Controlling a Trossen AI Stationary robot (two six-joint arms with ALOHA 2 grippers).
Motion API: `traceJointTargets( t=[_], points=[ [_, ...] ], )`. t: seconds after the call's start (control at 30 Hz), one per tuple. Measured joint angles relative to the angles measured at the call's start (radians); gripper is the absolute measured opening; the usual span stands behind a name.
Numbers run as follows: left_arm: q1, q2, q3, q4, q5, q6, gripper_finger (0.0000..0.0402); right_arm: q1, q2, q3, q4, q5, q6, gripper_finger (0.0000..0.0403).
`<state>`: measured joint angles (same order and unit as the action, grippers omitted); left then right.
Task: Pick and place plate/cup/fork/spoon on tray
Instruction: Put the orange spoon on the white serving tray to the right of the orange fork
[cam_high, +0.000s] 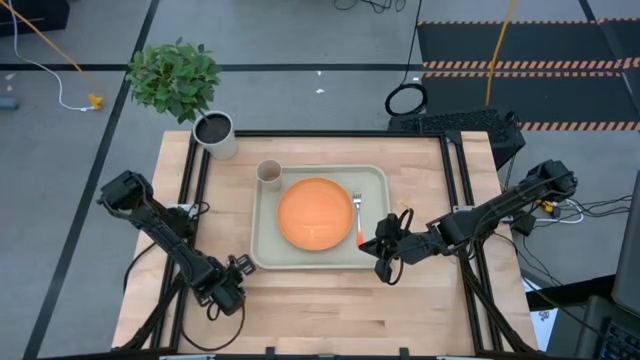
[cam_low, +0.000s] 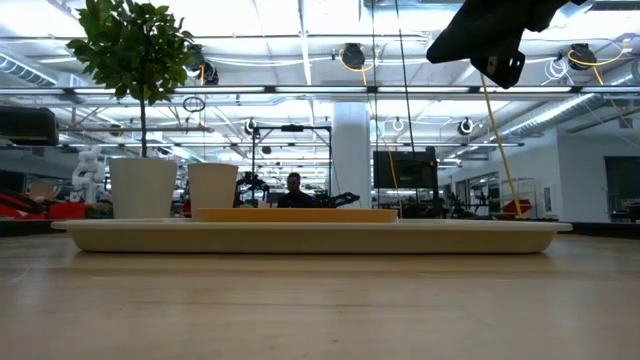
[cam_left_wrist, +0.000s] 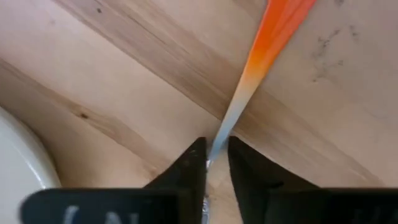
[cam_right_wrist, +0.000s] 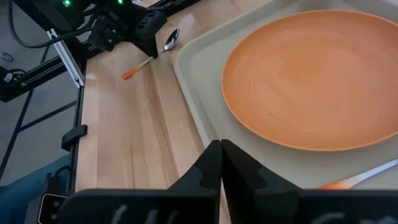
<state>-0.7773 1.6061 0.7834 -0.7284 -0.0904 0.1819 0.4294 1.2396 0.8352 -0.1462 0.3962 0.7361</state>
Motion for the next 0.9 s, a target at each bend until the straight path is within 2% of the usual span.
traceJointTargets(
  t=[0.17,0.27,0.63,0.9],
  points=[
    [0.000,-0.003,-0.002,0.001,0.000,-0.055,0.0011,0.000,0.000,0.000,0.000,0.000,0.001,0.0000],
    [0.000,-0.014,-0.005,0.005,-0.017,-0.135,0.0013,0.000,0.000,0.000,0.001,0.002,0.001,0.0000],
    [0.004,-0.120,0.004,0.018,-0.128,-0.327,0.0013,-0.016,0.009,0.000,0.033,0.129,-0.034,0.0000],
    [0.038,-0.133,0.005,0.032,-0.192,-0.351,0.0006,-0.027,0.100,0.012,0.272,0.132,-0.228,0.0000]
  ],
)
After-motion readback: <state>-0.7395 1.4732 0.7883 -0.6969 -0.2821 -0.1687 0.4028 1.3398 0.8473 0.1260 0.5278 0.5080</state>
